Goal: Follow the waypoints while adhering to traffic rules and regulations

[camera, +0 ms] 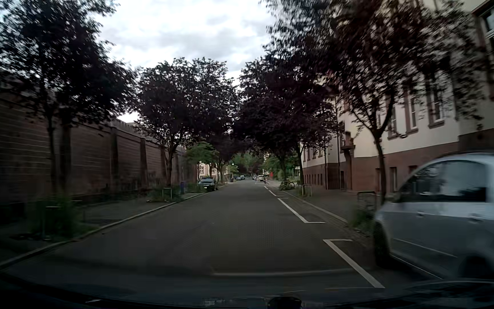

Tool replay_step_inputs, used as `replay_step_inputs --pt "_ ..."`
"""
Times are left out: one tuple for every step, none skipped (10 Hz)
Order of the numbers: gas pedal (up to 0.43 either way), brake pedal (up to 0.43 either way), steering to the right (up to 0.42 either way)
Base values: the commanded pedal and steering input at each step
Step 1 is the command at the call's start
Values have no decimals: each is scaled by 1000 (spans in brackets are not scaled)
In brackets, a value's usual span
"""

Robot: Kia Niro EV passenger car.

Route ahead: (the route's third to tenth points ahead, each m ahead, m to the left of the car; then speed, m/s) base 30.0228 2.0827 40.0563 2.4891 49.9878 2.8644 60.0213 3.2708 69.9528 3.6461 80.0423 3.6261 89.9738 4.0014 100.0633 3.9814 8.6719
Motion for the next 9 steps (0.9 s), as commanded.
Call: replay_step_inputs --pt "67 0 -16" --pt "67 0 -16" --pt "67 0 -15" --pt "67 0 -11" --pt "67 0 -5" --pt "67 0 -2" --pt "67 0 -2" --pt "67 0 -2" --pt "67 0 -2"
